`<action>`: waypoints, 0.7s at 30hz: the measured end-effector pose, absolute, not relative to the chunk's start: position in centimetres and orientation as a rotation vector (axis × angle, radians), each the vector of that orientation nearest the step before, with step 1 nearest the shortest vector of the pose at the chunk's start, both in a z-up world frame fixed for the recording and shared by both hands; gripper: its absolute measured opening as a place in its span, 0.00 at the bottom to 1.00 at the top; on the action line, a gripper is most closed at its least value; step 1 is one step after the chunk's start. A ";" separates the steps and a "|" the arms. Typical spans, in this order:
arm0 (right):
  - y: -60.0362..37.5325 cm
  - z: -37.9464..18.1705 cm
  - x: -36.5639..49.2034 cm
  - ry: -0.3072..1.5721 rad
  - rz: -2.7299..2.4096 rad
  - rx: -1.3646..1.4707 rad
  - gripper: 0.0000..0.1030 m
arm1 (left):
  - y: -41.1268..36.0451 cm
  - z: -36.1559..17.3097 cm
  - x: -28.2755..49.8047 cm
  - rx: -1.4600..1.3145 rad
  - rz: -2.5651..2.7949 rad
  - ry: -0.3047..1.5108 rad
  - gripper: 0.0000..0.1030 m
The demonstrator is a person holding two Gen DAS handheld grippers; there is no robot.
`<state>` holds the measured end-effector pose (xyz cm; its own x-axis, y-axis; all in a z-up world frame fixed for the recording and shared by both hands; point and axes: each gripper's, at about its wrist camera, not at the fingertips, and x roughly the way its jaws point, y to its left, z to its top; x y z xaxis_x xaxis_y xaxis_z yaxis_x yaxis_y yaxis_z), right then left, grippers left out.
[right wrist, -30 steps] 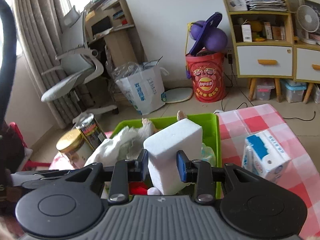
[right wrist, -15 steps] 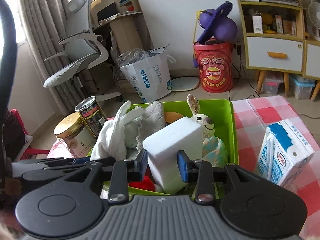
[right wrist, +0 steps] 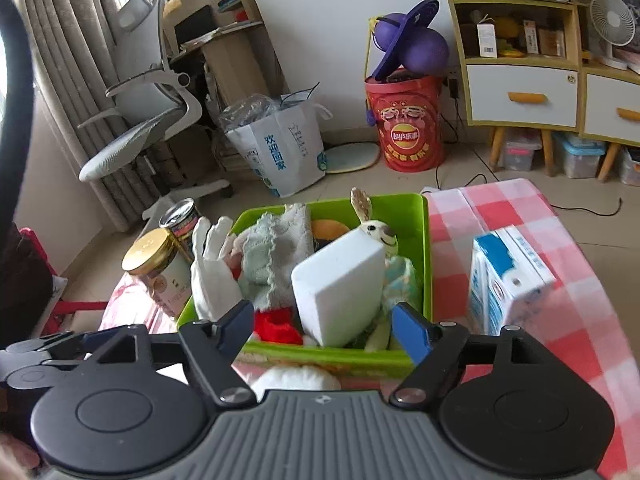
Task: Organize soft objects
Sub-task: 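Carry the glove and foam block into the green bin and open both grippers, then withdraw both grippers from the bin toward the remaining items on the table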
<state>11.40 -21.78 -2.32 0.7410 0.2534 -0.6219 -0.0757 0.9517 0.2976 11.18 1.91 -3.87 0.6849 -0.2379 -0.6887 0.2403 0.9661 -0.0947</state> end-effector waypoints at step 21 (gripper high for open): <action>-19.1 -5.4 4.2 0.754 0.239 0.088 0.71 | 3.4 -5.5 4.1 0.046 -0.211 0.820 0.95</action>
<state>4.21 -19.12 -5.36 0.7033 0.2457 -0.6671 -0.1825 0.9693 0.1645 4.14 3.39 -5.45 0.6622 -0.1688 -0.7300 0.2046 0.9780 -0.0405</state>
